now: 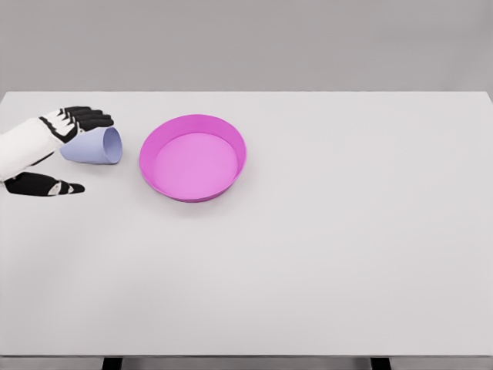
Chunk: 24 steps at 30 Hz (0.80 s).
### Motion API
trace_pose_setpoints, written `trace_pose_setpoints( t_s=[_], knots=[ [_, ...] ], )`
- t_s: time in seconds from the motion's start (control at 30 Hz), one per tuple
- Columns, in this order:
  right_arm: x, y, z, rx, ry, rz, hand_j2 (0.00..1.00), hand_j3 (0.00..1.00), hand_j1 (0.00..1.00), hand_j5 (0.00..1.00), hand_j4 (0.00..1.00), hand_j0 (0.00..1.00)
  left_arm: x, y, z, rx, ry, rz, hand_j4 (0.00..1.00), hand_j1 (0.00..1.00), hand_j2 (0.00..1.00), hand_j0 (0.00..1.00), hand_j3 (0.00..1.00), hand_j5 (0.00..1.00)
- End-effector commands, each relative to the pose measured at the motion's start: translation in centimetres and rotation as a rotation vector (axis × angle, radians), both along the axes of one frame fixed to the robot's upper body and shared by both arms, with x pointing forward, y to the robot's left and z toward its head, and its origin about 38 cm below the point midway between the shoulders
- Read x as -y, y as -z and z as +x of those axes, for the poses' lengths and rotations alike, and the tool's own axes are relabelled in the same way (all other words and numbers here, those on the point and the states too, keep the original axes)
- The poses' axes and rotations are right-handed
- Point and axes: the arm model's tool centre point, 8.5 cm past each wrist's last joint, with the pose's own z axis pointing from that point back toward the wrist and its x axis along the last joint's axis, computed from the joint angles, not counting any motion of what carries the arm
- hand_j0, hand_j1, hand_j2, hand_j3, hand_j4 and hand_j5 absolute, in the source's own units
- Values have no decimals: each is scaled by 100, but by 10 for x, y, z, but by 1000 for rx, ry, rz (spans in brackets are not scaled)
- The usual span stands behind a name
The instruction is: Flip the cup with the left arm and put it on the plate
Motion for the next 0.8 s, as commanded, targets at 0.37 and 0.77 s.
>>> trace_pose_setpoints(
  t_s=[0.37,0.77],
  knots=[
    [0,0,-9,-17,-3,3,100,100,100,100,100,100,-2,48,1,-201,14,89,100,100,100,100,100,100],
    [0,0,-9,-19,-4,3,100,100,100,100,100,100,-40,-7,22,-183,-17,90,100,100,100,100,100,100]
  ],
)
